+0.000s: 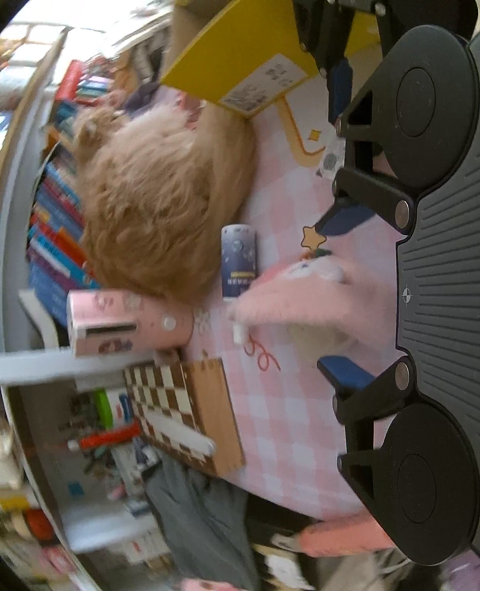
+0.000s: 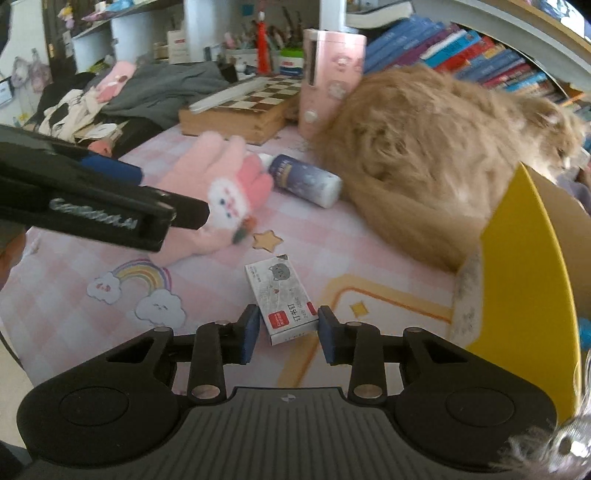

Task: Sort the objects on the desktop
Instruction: 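Close the left gripper on the pink glove while the right gripper grasps the small box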

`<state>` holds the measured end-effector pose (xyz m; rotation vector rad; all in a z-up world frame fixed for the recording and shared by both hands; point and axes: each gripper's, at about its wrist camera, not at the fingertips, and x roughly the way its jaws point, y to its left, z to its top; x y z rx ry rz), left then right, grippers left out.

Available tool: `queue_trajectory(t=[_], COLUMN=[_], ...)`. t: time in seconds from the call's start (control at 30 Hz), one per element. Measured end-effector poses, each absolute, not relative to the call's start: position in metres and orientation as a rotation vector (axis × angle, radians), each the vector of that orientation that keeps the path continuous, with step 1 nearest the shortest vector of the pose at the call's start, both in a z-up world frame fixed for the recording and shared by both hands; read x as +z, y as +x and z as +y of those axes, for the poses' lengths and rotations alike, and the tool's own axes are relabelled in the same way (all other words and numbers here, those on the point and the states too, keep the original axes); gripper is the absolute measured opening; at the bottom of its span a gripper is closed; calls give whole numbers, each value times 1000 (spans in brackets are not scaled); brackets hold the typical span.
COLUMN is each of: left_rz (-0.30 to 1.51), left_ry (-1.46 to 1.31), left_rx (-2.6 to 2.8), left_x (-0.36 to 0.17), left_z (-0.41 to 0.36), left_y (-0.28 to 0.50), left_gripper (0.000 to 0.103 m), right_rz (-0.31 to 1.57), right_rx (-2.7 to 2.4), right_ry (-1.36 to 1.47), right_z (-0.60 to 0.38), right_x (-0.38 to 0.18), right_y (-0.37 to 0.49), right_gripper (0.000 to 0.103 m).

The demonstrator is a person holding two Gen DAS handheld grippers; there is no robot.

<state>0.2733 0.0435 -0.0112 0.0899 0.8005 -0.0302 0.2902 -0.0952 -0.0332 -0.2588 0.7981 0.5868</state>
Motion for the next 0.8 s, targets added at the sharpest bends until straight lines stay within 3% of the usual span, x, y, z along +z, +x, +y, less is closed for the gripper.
queue_trajectory(t=[0.17, 0.37, 0.67, 0.8], left_rz=[819, 804, 709, 726], left_ry=[196, 209, 81, 43], left_rx=[-56, -90, -134, -124], left_x=[-20, -16, 13, 17], left_z=[35, 34, 40, 47], left_y=[284, 281, 245, 232], left_gripper=[46, 6, 5, 5], right_rz=[831, 849, 848, 837], right_rx=[565, 572, 569, 574], right_ry=[-245, -245, -235, -251], right_z=[-100, -99, -91, -82], right_x=[-39, -43, -45, -45], right_y=[287, 284, 291, 296], right_gripper=[31, 32, 34, 43])
